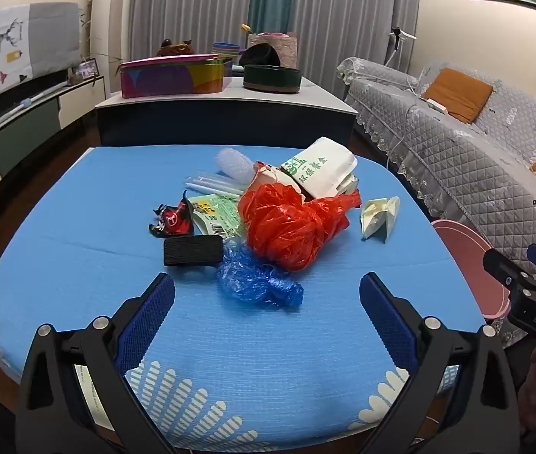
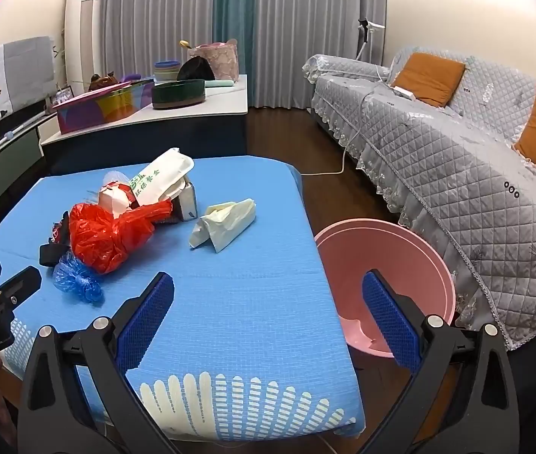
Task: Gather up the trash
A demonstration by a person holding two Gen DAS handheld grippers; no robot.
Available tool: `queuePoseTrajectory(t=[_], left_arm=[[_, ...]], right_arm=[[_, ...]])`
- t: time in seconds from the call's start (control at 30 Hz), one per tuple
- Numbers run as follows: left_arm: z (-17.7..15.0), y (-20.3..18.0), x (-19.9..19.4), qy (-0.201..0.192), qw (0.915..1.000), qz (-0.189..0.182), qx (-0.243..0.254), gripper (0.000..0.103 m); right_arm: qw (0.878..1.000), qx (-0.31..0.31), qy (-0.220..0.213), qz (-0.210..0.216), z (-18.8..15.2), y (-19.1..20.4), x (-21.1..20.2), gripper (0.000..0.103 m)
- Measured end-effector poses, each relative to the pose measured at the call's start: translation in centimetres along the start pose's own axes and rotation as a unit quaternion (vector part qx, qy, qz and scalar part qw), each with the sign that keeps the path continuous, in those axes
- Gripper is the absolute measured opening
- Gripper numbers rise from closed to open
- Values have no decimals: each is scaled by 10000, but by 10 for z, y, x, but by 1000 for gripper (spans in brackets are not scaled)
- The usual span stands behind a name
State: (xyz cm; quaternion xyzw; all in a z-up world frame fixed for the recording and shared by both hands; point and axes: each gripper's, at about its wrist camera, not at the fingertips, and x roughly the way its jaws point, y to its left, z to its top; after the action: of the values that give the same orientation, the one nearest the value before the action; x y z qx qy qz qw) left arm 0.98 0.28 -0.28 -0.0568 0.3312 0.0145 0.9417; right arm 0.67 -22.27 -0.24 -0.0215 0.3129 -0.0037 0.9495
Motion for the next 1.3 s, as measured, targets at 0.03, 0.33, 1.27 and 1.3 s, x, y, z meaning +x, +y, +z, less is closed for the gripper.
queuePoseTrajectory(t=[0.03,0.33,1.27,1.3], left_arm=[[0,-2,-2,-8,10000,-10,19,95],[-7,-6,-12,-58,10000,-20,22,95],[-8,-6,-11,-65,10000,-14,20,95],[-8,-7,-11,-65,10000,-12,24,95]], right_arm=[[10000,4,6,9,0,0,0,97],[10000,23,-23,46,0,1,-1,97],[9999,-3,-43,96,-1,3,0,92],[9999,-1,-42,96,-1,3,0,92]])
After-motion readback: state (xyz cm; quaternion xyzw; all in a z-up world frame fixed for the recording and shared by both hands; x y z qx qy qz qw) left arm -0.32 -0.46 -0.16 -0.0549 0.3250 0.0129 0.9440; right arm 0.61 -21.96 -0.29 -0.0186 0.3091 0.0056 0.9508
